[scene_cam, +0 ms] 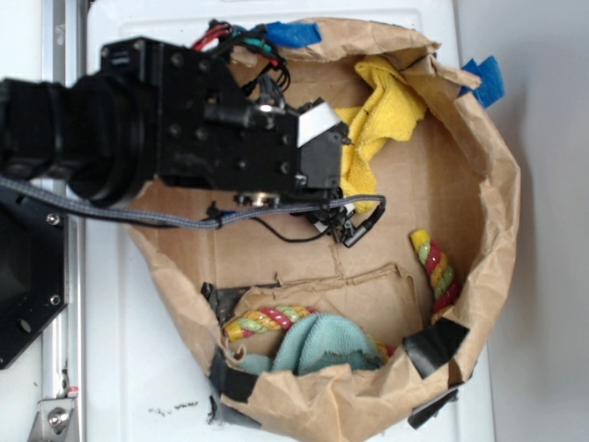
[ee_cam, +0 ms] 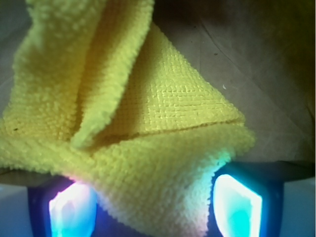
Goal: Grab the yellow cloth.
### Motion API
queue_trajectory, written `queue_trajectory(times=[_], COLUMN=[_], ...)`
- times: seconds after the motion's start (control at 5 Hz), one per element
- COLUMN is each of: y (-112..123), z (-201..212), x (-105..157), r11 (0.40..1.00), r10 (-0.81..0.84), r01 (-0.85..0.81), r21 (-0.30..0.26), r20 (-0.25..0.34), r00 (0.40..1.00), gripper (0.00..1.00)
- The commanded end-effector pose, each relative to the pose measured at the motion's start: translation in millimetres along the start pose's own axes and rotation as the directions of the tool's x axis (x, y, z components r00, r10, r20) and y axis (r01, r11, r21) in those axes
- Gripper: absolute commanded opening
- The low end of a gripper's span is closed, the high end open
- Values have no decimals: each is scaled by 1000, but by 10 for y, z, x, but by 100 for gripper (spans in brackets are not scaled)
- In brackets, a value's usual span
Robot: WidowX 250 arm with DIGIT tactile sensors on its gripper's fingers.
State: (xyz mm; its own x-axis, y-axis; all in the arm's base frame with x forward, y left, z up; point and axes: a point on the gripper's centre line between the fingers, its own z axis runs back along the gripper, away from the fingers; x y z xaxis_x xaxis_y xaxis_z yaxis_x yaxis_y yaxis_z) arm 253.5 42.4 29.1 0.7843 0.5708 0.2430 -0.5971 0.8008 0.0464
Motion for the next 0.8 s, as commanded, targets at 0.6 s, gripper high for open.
queue_trajectory(times=[0.6], y=[-3], z=[39], x=[67], r11=[1000], r10=[4], r01=[-4], r21=[-23], r20=[3], r00=[1000], gripper=[0])
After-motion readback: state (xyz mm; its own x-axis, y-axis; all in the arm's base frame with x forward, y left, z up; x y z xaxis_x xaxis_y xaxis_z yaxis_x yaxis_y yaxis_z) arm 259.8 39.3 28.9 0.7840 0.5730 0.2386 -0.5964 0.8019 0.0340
